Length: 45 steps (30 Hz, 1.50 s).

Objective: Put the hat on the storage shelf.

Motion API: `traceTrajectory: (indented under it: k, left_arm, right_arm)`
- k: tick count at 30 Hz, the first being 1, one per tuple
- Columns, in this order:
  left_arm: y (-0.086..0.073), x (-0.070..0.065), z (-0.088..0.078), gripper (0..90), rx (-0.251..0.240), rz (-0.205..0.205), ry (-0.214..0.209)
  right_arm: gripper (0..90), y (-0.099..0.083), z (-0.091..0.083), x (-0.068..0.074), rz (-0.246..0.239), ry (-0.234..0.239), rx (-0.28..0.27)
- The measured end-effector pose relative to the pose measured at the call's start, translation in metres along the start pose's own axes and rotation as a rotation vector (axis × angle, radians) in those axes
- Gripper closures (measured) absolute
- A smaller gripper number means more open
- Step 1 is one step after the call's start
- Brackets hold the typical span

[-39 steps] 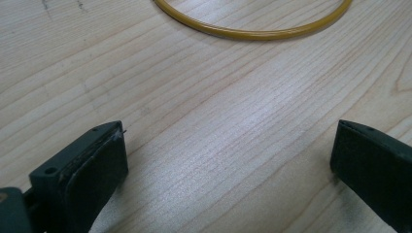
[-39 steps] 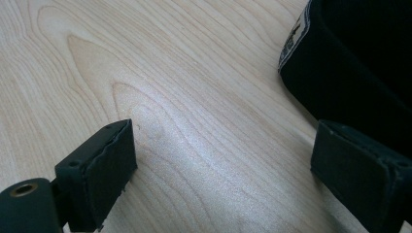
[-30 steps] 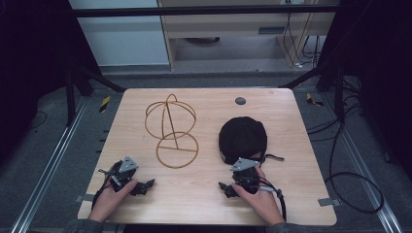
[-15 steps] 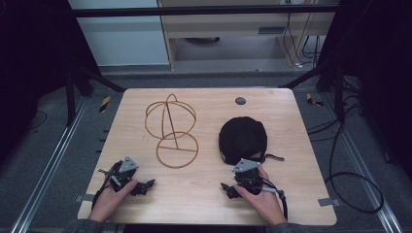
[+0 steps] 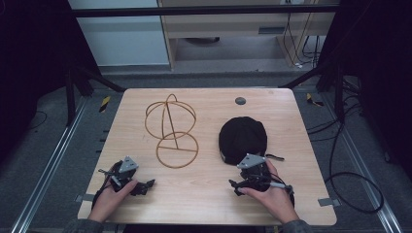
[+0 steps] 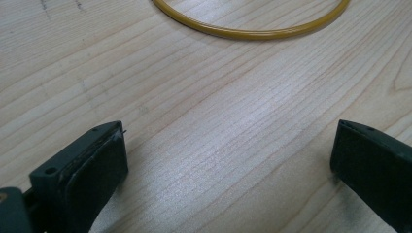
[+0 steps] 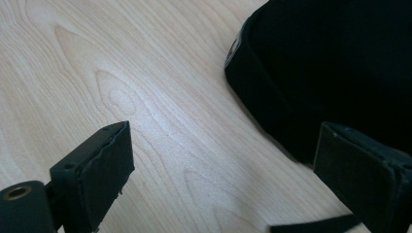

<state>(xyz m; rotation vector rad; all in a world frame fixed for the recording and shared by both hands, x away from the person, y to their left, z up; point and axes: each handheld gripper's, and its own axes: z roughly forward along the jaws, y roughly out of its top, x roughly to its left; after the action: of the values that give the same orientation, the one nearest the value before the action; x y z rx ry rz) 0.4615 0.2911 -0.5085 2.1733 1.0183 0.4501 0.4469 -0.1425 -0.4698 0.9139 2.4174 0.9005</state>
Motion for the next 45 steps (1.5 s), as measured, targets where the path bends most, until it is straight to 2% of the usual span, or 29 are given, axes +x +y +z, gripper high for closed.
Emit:
traceTrajectory:
  k: [3, 6, 10, 12, 13, 17, 22, 24, 33, 37, 42, 45]
  left_arm:
    - [0.0, 0.0, 0.0, 0.0, 0.0, 0.0, 0.0]
    - [0.0, 0.0, 0.0, 0.0, 0.0, -0.002, 0.0]
    - [0.0, -0.001, 0.0, 0.0, 0.0, 0.0, 0.001]
    - [0.0, -0.001, 0.0, 0.0, 0.0, -0.003, 0.0]
    - [0.0, -0.001, 0.0, 0.0, 0.0, 0.001, 0.002]
    - [0.0, -0.001, 0.0, 0.0, 0.0, 0.001, 0.001]
    - [0.0, -0.001, 0.0, 0.0, -0.002, -0.002, 0.0]
    - [0.0, -0.001, 0.0, 0.0, -0.003, -0.004, 0.0]
    - [-0.001, -0.002, -0.001, 0.0, -0.003, -0.003, -0.001]
    - [-0.001, -0.001, -0.001, 0.0, -0.003, 0.0, -0.001]
    - [-0.001, -0.001, -0.001, 0.0, -0.003, 0.0, -0.001]
    - [-0.001, -0.001, -0.001, 0.0, -0.002, 0.0, -0.001]
  right_arm:
    - [6.7, 0.005, -0.009, -0.002, -0.009, -0.004, 0.009]
    - [7.4, 0.008, -0.015, -0.004, 0.005, 0.005, 0.01]
    - [9.6, 0.012, -0.02, -0.01, 0.016, -0.011, 0.027]
    - [10.5, 0.017, -0.026, -0.016, 0.012, -0.03, 0.032]
    - [11.4, 0.022, -0.031, -0.021, 0.005, -0.05, 0.051]
    - [13.0, 0.033, -0.04, -0.029, -0.019, -0.064, 0.075]
    - [15.3, 0.056, -0.053, -0.045, -0.049, -0.088, 0.13]
    - [15.6, 0.065, -0.056, -0.053, -0.036, -0.081, 0.145]
    - [16.5, 0.101, -0.063, -0.078, -0.073, -0.109, 0.23]
    - [15.4, 0.116, -0.06, -0.09, -0.084, -0.117, 0.264]
    - [14.3, 0.123, -0.051, -0.103, -0.051, -0.084, 0.275]
    - [12.7, 0.125, -0.044, -0.111, -0.058, -0.068, 0.285]
